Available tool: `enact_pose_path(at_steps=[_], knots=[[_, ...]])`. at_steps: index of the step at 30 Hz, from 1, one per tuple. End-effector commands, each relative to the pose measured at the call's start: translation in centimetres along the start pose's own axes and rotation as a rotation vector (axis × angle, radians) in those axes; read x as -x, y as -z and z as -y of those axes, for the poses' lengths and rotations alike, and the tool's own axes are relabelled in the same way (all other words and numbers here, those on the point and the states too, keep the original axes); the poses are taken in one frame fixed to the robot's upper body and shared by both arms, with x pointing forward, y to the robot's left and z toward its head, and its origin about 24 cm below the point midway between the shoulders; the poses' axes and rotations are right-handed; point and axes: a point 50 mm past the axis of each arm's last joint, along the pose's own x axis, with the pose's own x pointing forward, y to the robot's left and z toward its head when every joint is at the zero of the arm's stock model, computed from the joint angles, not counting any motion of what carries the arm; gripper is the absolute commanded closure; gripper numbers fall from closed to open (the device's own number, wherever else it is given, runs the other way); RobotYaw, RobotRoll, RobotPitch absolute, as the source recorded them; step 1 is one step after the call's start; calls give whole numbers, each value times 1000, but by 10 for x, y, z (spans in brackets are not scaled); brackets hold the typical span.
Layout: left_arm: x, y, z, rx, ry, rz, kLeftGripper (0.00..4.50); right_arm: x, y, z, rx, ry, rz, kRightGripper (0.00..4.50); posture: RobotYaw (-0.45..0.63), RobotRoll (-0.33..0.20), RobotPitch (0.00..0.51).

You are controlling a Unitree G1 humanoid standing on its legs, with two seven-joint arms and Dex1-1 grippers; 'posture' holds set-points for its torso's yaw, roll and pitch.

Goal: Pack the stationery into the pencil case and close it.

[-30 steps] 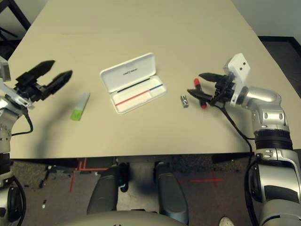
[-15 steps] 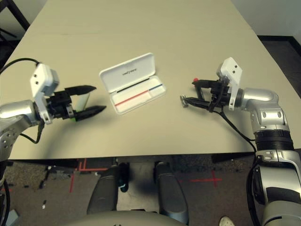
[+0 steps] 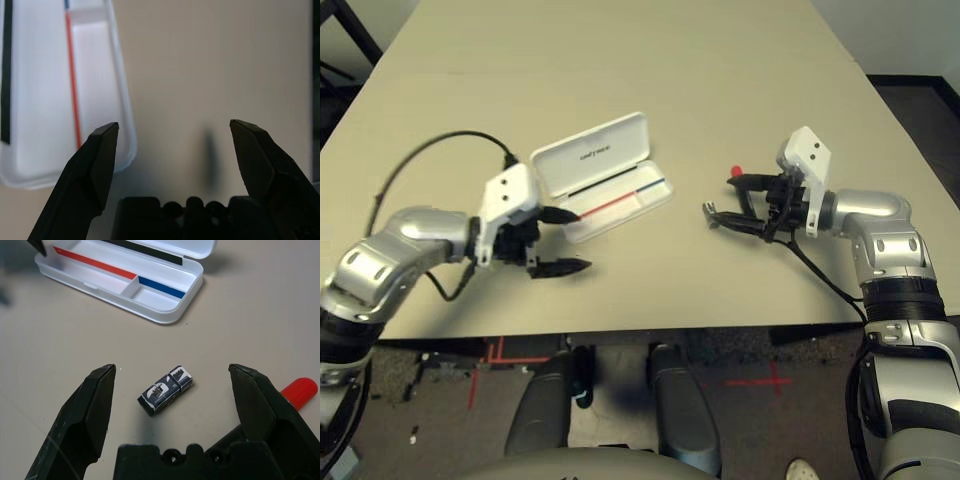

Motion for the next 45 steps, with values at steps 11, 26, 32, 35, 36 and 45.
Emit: enact_pose_path(at_steps=[11,26,32,35,36,45], knots=[[-21,4,-3,-33,38,-32,25,0,5,-6,15,-5,-23,0,-90,0,200],[-31,5,-11,-23,40,-76,1822,3,6,-8,27,14,-28,0,-117,0,192],[-29,4,-21,-43,16,-92,4202,3,9,-9,25,21,-29,0,-118,0,192],[-29,1,-25,-59,9,-93,4484,3,10,-10,25,22,-30,0,-118,0,192],[-28,-1,-27,-68,8,-89,4484,2,10,-10,25,22,-30,0,-118,0,192],[-14,-10,-20,-213,83,-80,4484,2,14,-10,22,23,-36,0,-110,0,196]])
